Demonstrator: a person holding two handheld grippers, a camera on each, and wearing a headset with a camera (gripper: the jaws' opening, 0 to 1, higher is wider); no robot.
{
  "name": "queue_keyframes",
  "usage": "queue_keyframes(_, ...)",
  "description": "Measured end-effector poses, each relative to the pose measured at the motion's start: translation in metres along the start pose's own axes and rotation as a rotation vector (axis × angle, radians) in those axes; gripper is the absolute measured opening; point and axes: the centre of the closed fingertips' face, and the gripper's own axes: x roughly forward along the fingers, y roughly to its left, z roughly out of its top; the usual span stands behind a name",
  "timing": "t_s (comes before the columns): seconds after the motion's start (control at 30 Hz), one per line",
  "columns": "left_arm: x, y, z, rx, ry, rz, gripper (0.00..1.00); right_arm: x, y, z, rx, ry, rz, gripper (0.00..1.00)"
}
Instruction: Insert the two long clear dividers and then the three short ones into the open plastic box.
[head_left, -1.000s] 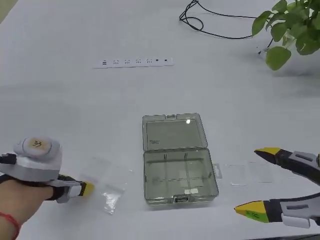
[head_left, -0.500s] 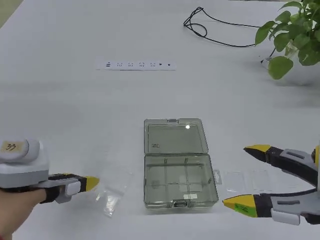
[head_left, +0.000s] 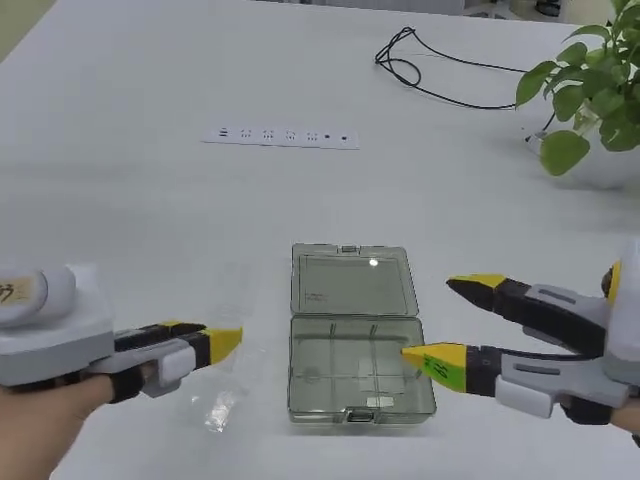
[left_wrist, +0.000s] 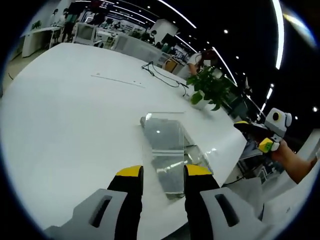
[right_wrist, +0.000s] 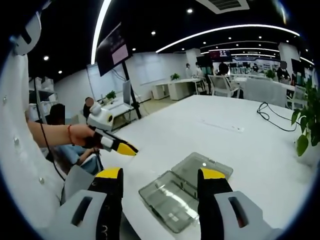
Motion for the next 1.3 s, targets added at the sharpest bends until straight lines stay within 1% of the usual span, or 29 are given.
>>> queue_keyframes(0.1, 0.002, -0.02, 0.009, 0.003, -0.038, -0.038, 0.3, 0.008, 0.007, 0.01, 0.023, -0.027, -0.002, 0.54)
queue_keyframes(0.17, 0.004, -0.028, 0.011, 0.013, -0.05, -0.052, 0.3, 0.011, 0.009, 0.014, 0.033, -0.037, -0.004, 0.5)
queue_keyframes(0.23, 0.007, -0.036, 0.012, 0.019, -0.057, -0.066, 0.3, 0.016, 0.012, 0.02, 0.08, -0.065, -0.008, 0.45)
queue_keyframes(0.27, 0.008, -0.04, 0.012, 0.025, -0.06, -0.074, 0.3, 0.019, 0.014, 0.021, 0.095, -0.067, -0.01, 0.42)
queue_keyframes(0.33, 0.01, -0.049, 0.014, 0.03, -0.071, -0.09, 0.3, 0.024, 0.017, 0.021, 0.096, -0.07, -0.009, 0.37)
queue_keyframes(0.37, 0.012, -0.053, 0.013, 0.034, -0.073, -0.098, 0.3, 0.029, 0.018, 0.02, 0.115, -0.067, -0.018, 0.35)
queue_keyframes(0.4, 0.013, -0.056, 0.013, 0.036, -0.074, -0.103, 0.3, 0.032, 0.019, 0.02, 0.128, -0.07, -0.015, 0.34)
queue_keyframes(0.43, 0.014, -0.061, 0.012, 0.038, -0.076, -0.115, 0.3, 0.034, 0.02, 0.018, 0.139, -0.064, -0.017, 0.32)
queue_keyframes(0.5, 0.016, -0.068, 0.011, 0.047, -0.072, -0.13, 0.3, 0.039, 0.02, 0.016, 0.151, -0.063, -0.025, 0.3)
queue_keyframes(0.53, 0.018, -0.069, 0.01, 0.048, -0.071, -0.133, 0.3, 0.042, 0.021, 0.014, 0.172, -0.058, -0.028, 0.27)
queue_keyframes(0.57, 0.019, -0.071, 0.01, 0.051, -0.07, -0.138, 0.3, 0.043, 0.021, 0.013, 0.178, -0.056, -0.028, 0.26)
queue_keyframes(0.6, 0.02, -0.074, 0.01, 0.058, -0.072, -0.142, 0.3, 0.046, 0.022, 0.011, 0.191, -0.051, -0.032, 0.25)
queue_keyframes(0.67, 0.021, -0.077, 0.01, 0.067, -0.073, -0.147, 0.3, 0.049, 0.022, 0.005, 0.196, -0.031, -0.034, 0.23)
queue_keyframes(0.77, 0.024, -0.081, 0.009, 0.097, -0.063, -0.152, 0.3, 0.052, 0.024, 0.003, 0.23, -0.029, -0.03, 0.19)
queue_keyframes(0.83, 0.024, -0.083, 0.009, 0.11, -0.062, -0.155, 0.3, 0.053, 0.026, 0.003, 0.237, -0.033, -0.029, 0.17)
queue_keyframes(0.97, 0.024, -0.084, 0.01, 0.119, -0.065, -0.155, 0.3, 0.054, 0.023, 0.003, 0.258, -0.035, -0.044, 0.14)
queue_keyframes(1.03, 0.025, -0.085, 0.009, 0.138, -0.059, -0.153, 0.3, 0.055, 0.021, 0.003, 0.276, -0.037, -0.048, 0.13)
queue_keyframes(1.2, 0.025, -0.086, 0.009, 0.15, -0.058, -0.155, 0.3, 0.056, 0.023, 0.002, 0.284, -0.032, -0.045, 0.09)
queue_keyframes(1.3, 0.026, -0.086, 0.008, 0.161, -0.055, -0.15, 0.3, 0.057, 0.023, 0.001, 0.315, -0.031, -0.053, 0.08)
